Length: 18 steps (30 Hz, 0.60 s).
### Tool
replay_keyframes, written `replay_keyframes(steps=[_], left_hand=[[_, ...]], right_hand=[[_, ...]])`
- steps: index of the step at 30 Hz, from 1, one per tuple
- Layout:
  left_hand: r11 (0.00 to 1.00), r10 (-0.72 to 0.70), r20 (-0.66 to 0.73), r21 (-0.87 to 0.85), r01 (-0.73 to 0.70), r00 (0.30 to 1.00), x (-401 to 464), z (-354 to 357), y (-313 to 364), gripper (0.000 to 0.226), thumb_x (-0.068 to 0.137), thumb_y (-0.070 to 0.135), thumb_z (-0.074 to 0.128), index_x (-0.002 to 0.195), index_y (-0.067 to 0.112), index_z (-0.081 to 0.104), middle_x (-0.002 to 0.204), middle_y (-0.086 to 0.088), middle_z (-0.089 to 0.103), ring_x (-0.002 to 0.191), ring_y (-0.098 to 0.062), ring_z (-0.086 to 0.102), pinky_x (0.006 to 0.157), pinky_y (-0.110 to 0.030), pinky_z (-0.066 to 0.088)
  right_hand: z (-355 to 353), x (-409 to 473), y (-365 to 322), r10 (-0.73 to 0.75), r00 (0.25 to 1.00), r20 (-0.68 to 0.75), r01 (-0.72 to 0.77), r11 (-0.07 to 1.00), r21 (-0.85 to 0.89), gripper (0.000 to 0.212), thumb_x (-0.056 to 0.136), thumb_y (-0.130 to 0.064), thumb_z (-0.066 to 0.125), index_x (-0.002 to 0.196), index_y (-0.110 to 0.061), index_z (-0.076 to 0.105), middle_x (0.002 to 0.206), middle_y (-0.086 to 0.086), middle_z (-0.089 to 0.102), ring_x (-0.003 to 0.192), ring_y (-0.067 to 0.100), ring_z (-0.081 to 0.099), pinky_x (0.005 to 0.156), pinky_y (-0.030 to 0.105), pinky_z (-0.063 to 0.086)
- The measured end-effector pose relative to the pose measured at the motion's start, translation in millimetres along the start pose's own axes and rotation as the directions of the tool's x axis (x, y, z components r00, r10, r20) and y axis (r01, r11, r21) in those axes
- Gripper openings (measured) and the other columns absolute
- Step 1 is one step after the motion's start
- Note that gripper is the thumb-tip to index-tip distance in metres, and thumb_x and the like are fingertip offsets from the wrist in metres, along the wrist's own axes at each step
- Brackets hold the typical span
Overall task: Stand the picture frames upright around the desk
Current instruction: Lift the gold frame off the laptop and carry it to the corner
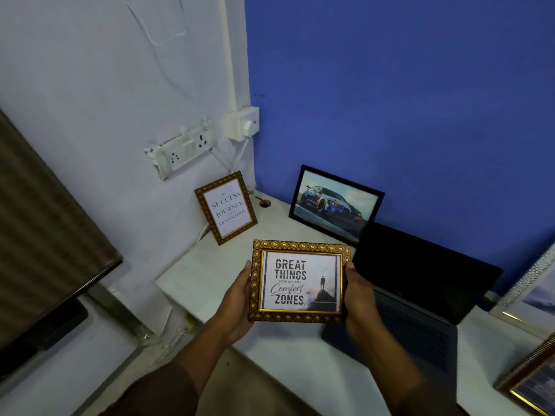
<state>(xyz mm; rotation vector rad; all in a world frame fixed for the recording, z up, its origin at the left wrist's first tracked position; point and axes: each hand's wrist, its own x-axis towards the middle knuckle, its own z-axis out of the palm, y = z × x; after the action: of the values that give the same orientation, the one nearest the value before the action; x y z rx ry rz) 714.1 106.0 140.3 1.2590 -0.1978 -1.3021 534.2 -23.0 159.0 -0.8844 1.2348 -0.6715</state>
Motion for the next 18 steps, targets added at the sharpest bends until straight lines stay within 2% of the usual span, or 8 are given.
replay_keyframes(steps=[3,7,9,13,18], left_hand=[[0.986,-0.161,0.121,-0.031,0.166,0.980,11,1,8,0.080,0.093,0.078,0.030,0.139,0.022,0.064,0.143,-0.017,0.062,0.134,-0.040,0.056,0.119,-0.061,0.032],[0.969,-0.238,0.167,-0.025,0.245,0.957,32,8,16,0.085,0.090,0.081,0.031,0.143,0.021,0.060,0.149,-0.015,0.056,0.140,-0.039,0.051,0.123,-0.059,0.027],[0.968,-0.239,0.149,-0.042,0.247,0.960,44,13,22,0.083,0.090,0.080,0.032,0.141,0.022,0.062,0.148,-0.015,0.058,0.138,-0.039,0.052,0.122,-0.060,0.028],[0.980,-0.184,0.065,-0.068,0.188,0.981,70,23,34,0.076,0.093,0.074,0.033,0.133,0.020,0.069,0.140,-0.017,0.065,0.129,-0.041,0.061,0.118,-0.062,0.034],[0.983,-0.182,0.020,-0.029,0.182,0.983,90,21,38,0.066,0.100,0.063,0.031,0.135,0.021,0.067,0.139,-0.014,0.066,0.128,-0.037,0.063,0.116,-0.059,0.039]], right_hand=[[4,23,-5,-0.020,1.000,0.016,0.021,0.998,-0.054,0.047,0.105,-0.045,0.043,0.107,-0.012,0.076,0.093,0.014,0.081,0.083,0.034,0.079,0.084,0.054,0.062],[12,58,-17,-0.039,0.999,0.036,0.043,0.992,-0.118,0.047,0.104,-0.044,0.044,0.098,-0.011,0.076,0.088,0.012,0.081,0.081,0.034,0.079,0.085,0.056,0.061],[16,73,-21,-0.013,0.999,0.051,0.018,0.993,-0.114,0.047,0.104,-0.046,0.044,0.097,-0.013,0.077,0.087,0.010,0.081,0.080,0.032,0.079,0.084,0.054,0.062],[20,98,-28,-0.028,0.991,0.127,0.040,0.995,-0.091,0.046,0.106,-0.046,0.040,0.100,-0.019,0.078,0.092,0.006,0.082,0.083,0.025,0.079,0.080,0.042,0.062],[21,128,-31,-0.040,0.984,0.176,0.064,0.989,-0.135,0.047,0.105,-0.046,0.041,0.105,-0.015,0.076,0.097,0.008,0.081,0.089,0.029,0.079,0.085,0.047,0.062]])
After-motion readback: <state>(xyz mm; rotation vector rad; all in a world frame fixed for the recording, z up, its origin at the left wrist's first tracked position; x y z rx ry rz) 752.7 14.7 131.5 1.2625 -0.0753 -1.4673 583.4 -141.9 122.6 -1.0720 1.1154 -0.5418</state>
